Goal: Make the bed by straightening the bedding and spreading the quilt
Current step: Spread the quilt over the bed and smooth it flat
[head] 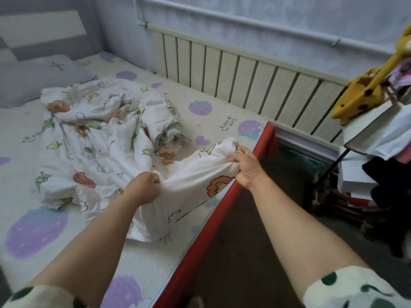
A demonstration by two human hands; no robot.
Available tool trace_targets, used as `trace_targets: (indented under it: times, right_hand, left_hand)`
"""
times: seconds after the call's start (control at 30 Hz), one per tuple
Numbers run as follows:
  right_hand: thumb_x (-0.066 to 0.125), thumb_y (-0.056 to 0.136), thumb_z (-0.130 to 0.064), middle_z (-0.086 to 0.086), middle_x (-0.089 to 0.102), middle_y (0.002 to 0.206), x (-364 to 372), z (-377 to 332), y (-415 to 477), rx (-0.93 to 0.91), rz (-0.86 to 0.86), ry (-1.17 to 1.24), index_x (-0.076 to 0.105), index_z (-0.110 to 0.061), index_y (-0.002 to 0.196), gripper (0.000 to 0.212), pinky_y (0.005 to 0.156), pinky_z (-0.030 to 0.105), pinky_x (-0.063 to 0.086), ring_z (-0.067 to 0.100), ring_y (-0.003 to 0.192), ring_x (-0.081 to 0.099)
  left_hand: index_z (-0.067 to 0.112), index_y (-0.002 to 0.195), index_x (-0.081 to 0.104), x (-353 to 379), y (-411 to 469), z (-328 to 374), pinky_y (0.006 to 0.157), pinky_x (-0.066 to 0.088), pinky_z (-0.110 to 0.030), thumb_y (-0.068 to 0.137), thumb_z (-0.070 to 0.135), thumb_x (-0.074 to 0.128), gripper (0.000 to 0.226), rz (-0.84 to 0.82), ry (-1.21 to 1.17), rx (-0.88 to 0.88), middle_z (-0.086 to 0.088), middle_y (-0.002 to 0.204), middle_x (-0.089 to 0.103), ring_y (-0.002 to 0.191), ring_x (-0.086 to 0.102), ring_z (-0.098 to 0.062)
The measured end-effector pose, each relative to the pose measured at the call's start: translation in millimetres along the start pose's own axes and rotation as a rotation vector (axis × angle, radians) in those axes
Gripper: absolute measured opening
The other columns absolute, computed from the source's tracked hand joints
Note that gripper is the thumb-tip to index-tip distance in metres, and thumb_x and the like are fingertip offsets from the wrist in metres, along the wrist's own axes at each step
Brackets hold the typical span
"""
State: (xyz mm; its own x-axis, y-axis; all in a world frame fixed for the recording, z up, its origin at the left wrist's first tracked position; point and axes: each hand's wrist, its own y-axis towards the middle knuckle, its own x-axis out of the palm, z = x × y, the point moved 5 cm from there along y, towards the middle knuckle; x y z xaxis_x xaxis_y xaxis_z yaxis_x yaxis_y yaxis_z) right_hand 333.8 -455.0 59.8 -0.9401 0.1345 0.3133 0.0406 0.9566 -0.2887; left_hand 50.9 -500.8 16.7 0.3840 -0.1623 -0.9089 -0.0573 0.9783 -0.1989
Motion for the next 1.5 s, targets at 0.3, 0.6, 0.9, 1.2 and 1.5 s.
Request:
trace_targets:
  times: [0.3,0.6,0.9,1.2,1.5]
  right_hand:
    - [0.039,0.068,0.016,-0.001,0.042,0.076,-15.1,-19.1,141.4,-0.014,-0.027,-0.047,0.052,-0.018,0.079,0.038,0.071,0.029,0.037,0.020,0.082,0.042]
    - [0.035,0.075,0.019,0.006,0.058,0.090,-38.0,-19.0,288.5,0.044,0.065,-0.347,0.052,-0.016,0.086,0.041,0.066,0.028,0.043,0.018,0.080,0.054]
    - [0.034,0.068,0.026,0.005,0.064,0.097,-51.7,44.0,397.8,0.104,-0.036,-0.615,0.064,-0.019,0.105,0.065,0.054,0.014,0.046,0.011,0.081,0.060]
    - [0.047,0.082,0.009,0.007,0.064,0.100,-40.2,123.4,500.9,0.200,-0.225,-0.881,0.065,-0.016,0.103,0.037,0.081,0.029,0.048,0.023,0.095,0.061]
    - [0.058,0.084,-0.022,0.000,0.048,0.140,28.6,195.0,523.3,0.001,-0.810,-1.489,0.047,-0.024,0.136,0.053,0.104,0.032,0.025,0.021,0.129,0.042]
  left_hand:
    - [0.019,0.095,0.058,46.6,124.5,35.0,0.081,0.041,-0.029,0.084,0.009,0.043,0.021,-0.297,-0.044,0.004,-0.003,0.112,0.057,0.099,0.051,-0.021]
    - [0.016,0.122,0.057,53.5,248.9,18.3,0.090,0.046,-0.032,0.089,0.006,0.043,0.038,-0.184,-0.090,-0.156,-0.008,0.127,0.057,0.110,0.055,-0.024]
    - [0.013,0.132,0.051,78.0,353.0,-8.4,0.083,0.049,-0.035,0.086,0.007,0.053,0.046,-0.087,-0.087,-0.281,-0.012,0.122,0.057,0.105,0.057,-0.029]
    - [0.017,0.132,0.049,146.5,445.4,10.8,0.092,0.047,-0.037,0.085,0.012,0.054,0.047,-0.171,-0.115,-0.339,-0.010,0.129,0.053,0.113,0.053,-0.027]
    - [0.001,0.119,0.043,144.6,471.2,-15.0,0.088,0.043,-0.048,0.078,0.000,0.058,0.043,0.232,0.007,-0.622,-0.020,0.128,0.037,0.116,0.039,-0.039]
